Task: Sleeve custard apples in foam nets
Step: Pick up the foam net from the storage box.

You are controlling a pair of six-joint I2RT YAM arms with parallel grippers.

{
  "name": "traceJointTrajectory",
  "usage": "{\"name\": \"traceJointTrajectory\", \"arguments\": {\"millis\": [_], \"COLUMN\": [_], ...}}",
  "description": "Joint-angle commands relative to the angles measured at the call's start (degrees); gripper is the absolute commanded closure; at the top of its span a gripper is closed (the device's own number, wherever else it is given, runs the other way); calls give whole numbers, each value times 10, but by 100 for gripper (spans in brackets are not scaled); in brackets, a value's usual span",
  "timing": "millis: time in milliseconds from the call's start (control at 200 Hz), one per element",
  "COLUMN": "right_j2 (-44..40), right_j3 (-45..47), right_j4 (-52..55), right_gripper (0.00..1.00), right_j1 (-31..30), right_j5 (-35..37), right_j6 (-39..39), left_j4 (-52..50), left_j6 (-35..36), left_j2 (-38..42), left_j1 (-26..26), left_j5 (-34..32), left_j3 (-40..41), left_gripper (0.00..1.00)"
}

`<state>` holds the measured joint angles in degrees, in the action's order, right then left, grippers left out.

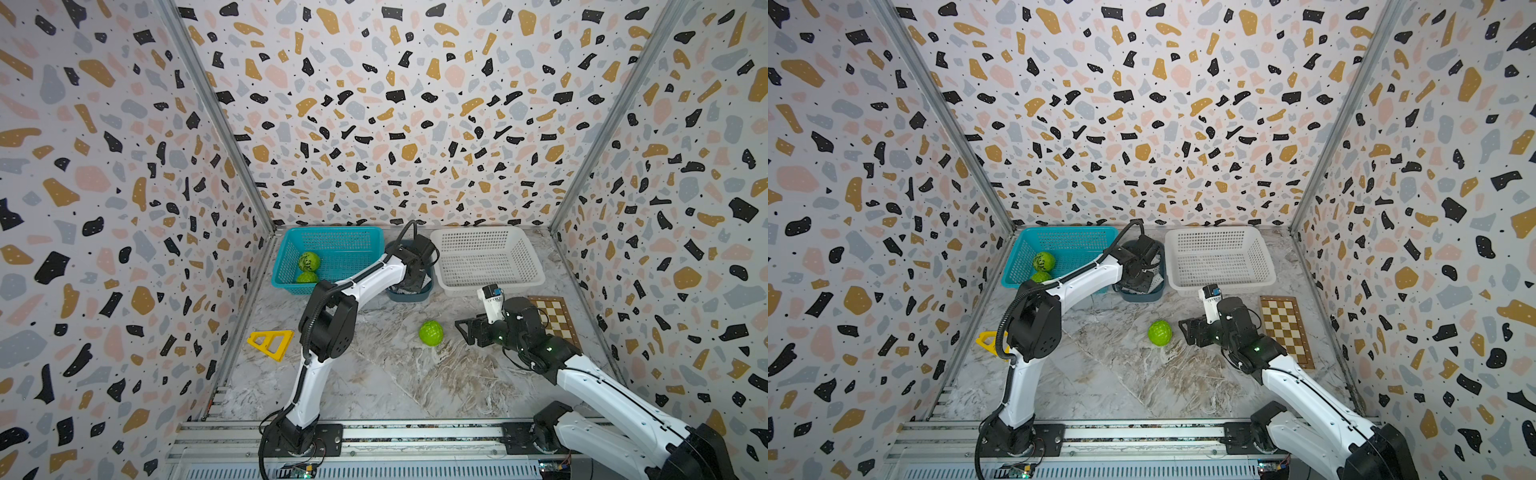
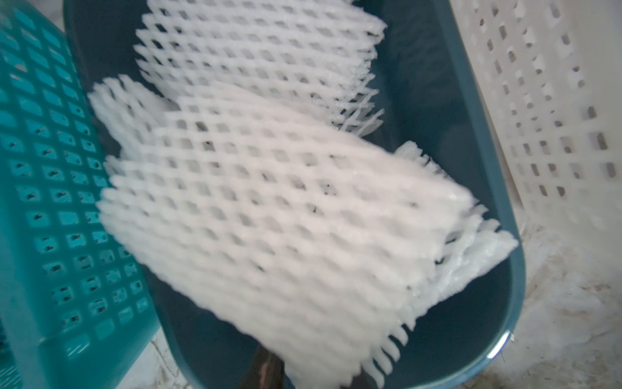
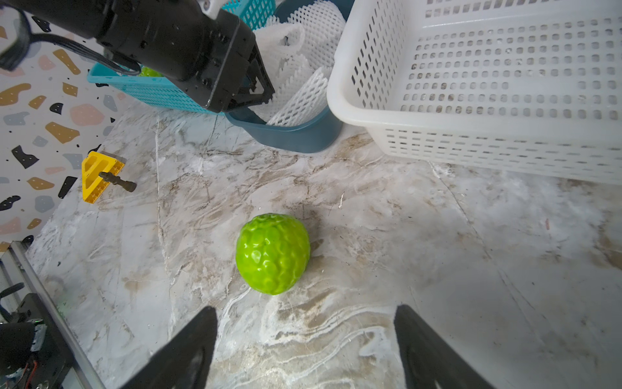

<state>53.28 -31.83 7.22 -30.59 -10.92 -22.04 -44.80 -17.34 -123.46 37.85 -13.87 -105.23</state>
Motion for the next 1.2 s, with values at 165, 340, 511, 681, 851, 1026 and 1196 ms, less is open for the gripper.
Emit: {"name": "traceJointTrajectory", "arguments": {"millis": [165, 340, 511, 681, 851, 1026, 1196], "right_j2": [-12, -9, -7, -6, -1, 4, 10], "right_j3": [-2, 1, 1, 0, -9, -19, -34], "right_j4": [-4, -10, -13, -13, -14, -18, -25], "right_gripper": [16, 16, 16, 16, 16, 15, 15], "right_j1": [2, 3, 2, 3, 3, 3, 3], "right_j5": [-2, -5, -7, -6, -9, -16, -40], "right_j6": [-2, -5, -8, -7, -6, -8, -11], "left_j4": [-18, -16, -30, -36, -49, -49, -30], "left_j6": [12, 20, 22, 24, 24, 16, -1], "left_j2": [59, 83, 88, 107, 133, 173, 226], "left_j1": [-4, -3, -3, -3, -3, -2, -1], "left_j5": [-26, -21, -10, 4, 20, 41, 75], "left_j3": [4, 8, 2, -5, -14, -2, 38], "left_gripper": [100, 100, 100, 100, 100, 100, 100]}}
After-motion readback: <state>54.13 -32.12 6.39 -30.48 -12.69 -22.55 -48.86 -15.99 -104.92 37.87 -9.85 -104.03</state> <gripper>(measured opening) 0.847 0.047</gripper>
